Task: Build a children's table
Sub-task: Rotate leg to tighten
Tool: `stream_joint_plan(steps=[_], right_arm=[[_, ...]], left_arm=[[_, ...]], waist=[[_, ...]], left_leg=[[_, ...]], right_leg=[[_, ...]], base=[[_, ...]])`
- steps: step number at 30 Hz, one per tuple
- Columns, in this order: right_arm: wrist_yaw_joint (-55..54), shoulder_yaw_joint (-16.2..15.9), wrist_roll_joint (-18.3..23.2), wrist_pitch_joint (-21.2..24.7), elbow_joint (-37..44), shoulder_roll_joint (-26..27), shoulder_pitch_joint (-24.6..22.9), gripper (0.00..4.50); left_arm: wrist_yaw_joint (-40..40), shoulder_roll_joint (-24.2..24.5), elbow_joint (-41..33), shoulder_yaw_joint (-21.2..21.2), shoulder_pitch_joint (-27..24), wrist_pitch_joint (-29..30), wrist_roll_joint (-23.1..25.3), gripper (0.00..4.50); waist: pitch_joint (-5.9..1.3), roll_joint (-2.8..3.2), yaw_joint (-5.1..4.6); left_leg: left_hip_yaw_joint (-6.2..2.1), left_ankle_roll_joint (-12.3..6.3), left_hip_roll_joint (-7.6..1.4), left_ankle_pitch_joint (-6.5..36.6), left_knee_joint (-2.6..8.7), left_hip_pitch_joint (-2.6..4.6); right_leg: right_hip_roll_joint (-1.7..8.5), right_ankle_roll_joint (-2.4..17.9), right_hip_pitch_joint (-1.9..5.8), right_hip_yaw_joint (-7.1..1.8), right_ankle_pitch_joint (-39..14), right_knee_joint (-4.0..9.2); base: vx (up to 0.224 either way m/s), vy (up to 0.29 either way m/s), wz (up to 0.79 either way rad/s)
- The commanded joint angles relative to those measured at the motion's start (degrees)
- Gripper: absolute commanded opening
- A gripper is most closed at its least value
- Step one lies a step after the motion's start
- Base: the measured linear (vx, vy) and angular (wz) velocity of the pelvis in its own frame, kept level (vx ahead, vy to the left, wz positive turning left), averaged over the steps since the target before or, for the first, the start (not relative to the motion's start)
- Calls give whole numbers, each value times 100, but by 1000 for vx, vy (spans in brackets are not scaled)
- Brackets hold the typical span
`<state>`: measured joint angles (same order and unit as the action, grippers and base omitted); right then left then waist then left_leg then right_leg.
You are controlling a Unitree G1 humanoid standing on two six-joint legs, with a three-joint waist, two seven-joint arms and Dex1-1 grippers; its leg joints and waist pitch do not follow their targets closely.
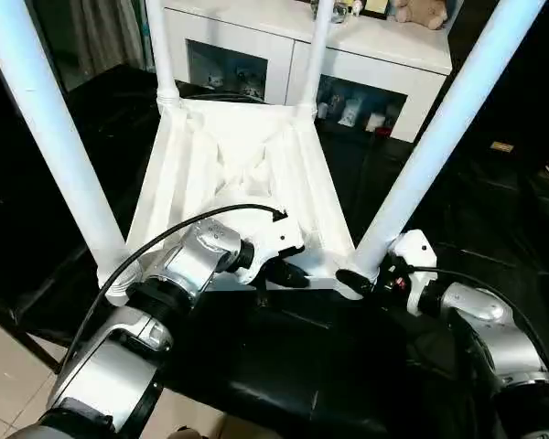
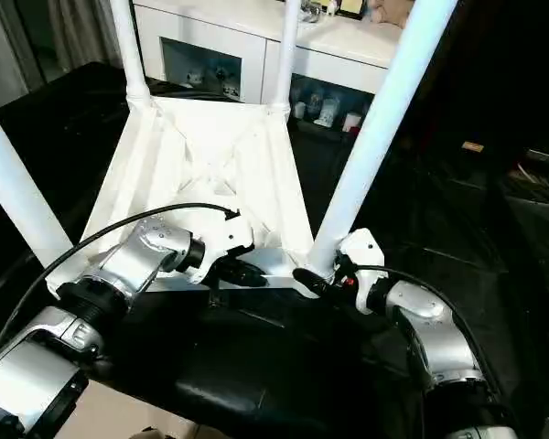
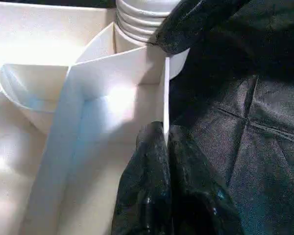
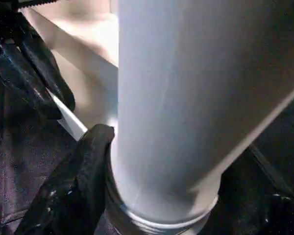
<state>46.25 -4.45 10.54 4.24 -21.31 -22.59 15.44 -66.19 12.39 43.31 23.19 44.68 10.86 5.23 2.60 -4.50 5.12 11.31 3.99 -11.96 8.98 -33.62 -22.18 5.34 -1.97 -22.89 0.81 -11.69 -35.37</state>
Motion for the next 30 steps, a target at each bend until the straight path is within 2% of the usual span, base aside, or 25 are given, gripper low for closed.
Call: stream_joint_plan(steps=[1,5,10,12,16,17,18,19,21,22,23,24,26,27,29,30], right_arm=[[12,93,-11,-63,-90,-15,76,276],[13,100,-7,-119,-168,3,98,275],[-121,167,21,-183,-334,103,166,274],[-270,222,22,-183,-426,166,200,274],[-1589,551,-107,-223,-866,650,282,274],[-2031,652,-145,-229,-994,819,291,274],[-2324,719,-170,-232,-1081,930,297,274],[-2703,787,-202,-222,-1153,1098,294,274],[-2944,836,-229,-219,-1195,1211,288,274],[-3660,867,-383,-203,-1262,1538,300,274],[-3847,863,-431,-204,-1280,1625,310,274],[-4013,866,-459,-210,-1300,1714,327,274],[-4250,878,-483,-228,-1333,1854,361,274],[-4409,858,-510,-280,-1358,2003,407,274],[-4551,761,-527,-306,-1301,2282,430,274],[-4552,742,-531,-302,-1284,2308,423,274]], left_arm=[[-130,-14,134,51,-155,93,12,0],[-148,5,127,42,-173,95,6,0],[-177,65,142,-10,-175,95,-28,0],[-139,59,170,-46,-169,105,-43,0],[725,-275,451,-297,-111,297,-46,0],[1039,-429,577,-390,-70,379,-61,0],[1231,-532,667,-452,-40,429,-77,0],[1509,-669,800,-510,11,446,-74,0],[1693,-760,882,-549,43,457,-64,0],[2279,-1024,1113,-633,147,487,-22,0],[2417,-1089,1169,-647,173,493,-8,0],[2542,-1149,1217,-665,193,496,1,0],[2718,-1239,1282,-697,215,498,14,0],[2885,-1315,1362,-683,234,485,74,0],[3066,-1412,1448,-618,217,494,179,0],[3073,-1416,1450,-607,210,500,191,0]], waist=[[-334,-41,22],[-335,-51,18],[-329,-16,3],[-325,-21,-19],[-310,-38,-89],[-309,-19,-89],[-304,-26,-102],[-307,-29,-112],[-312,-23,-123],[-316,10,-133],[-316,10,-143],[-280,24,-149],[-299,12,-153],[-228,38,-158],[-188,30,-169],[-191,32,-166]], left_leg=[[-40,-330,-103,1322,378,114],[-38,-331,-102,1335,374,112],[-48,-291,-101,1419,392,108],[-53,-244,-100,1515,403,107],[-66,-51,-95,1741,441,98],[-70,-12,-88,1785,440,109],[-70,35,-92,1914,447,138],[-76,46,-87,1963,447,136],[-73,22,-86,1971,450,137],[-69,11,-85,1930,452,142],[-71,37,-79,1891,455,127],[-72,49,-72,1950,472,138],[-72,26,-66,1996,463,144],[-67,-39,-60,2069,479,127],[-75,-46,-58,2174,499,125],[-81,-38,-59,2211,502,134]], right_leg=[[194,1376,221,-79,-484,397],[197,1366,221,-81,-539,402],[197,1376,218,-77,-594,409],[196,1367,213,-75,-705,419],[207,1236,191,-68,-1237,464],[207,1214,174,-65,-1329,467],[211,1165,142,-72,-1527,501],[210,1116,145,-72,-1628,514],[195,1045,138,-78,-1595,527],[193,1038,125,-87,-1483,528],[190,1028,124,-87,-1427,520],[173,982,98,-83,-1431,538],[168,933,115,-83,-1420,535],[164,859,69,-98,-1440,561],[152,761,53,-93,-1563,579],[146,730,56,-92,-1611,583]], base=[[0,0,0],[0,0,0],[0,0,0],[0,0,0],[0,0,0],[0,0,0],[0,0,0],[0,0,0],[0,0,0],[0,0,0],[0,0,0],[0,0,0],[0,0,0],[0,0,0],[0,0,0],[0,0,0]])
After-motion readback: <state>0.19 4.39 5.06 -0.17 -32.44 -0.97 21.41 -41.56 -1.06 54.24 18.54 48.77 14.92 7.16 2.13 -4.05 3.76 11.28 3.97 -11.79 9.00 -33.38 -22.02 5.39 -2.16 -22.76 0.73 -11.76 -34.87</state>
